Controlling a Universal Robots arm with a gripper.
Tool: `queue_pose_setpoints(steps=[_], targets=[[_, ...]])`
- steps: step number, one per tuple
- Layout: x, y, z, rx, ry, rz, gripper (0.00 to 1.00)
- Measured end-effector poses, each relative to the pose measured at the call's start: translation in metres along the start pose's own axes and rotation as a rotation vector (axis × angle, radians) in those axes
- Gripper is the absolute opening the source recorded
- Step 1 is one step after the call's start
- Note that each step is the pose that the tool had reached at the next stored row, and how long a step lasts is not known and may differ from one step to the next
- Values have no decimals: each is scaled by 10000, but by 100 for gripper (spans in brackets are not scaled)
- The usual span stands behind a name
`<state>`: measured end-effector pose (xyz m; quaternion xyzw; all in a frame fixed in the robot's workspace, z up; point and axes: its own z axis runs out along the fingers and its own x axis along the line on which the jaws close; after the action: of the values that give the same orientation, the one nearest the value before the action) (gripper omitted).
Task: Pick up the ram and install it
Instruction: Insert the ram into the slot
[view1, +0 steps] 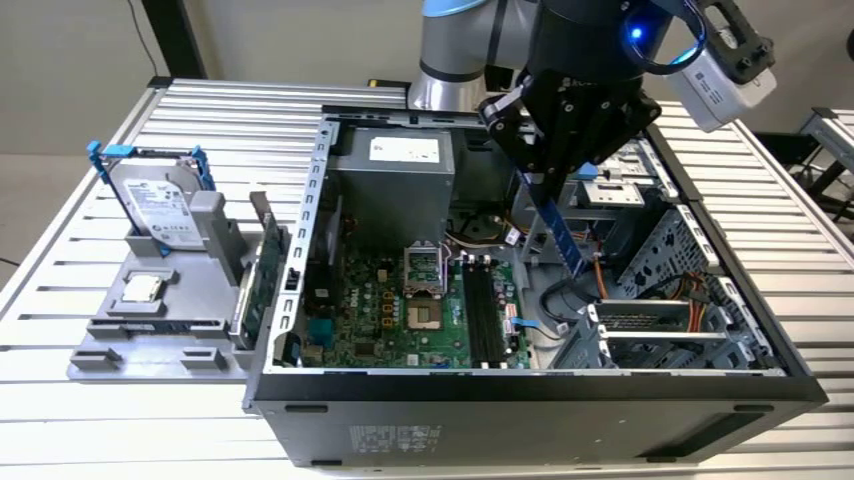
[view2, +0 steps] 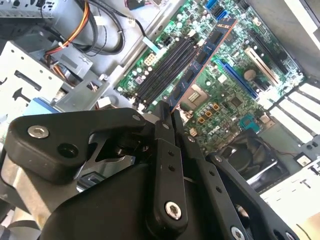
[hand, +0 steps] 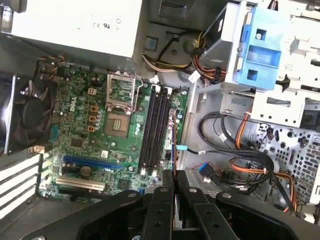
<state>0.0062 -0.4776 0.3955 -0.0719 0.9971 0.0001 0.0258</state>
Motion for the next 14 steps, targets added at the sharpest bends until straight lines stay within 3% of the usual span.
queue_pose_setpoints(steps=[14], targets=[[0,0,0,22,1,430,0]])
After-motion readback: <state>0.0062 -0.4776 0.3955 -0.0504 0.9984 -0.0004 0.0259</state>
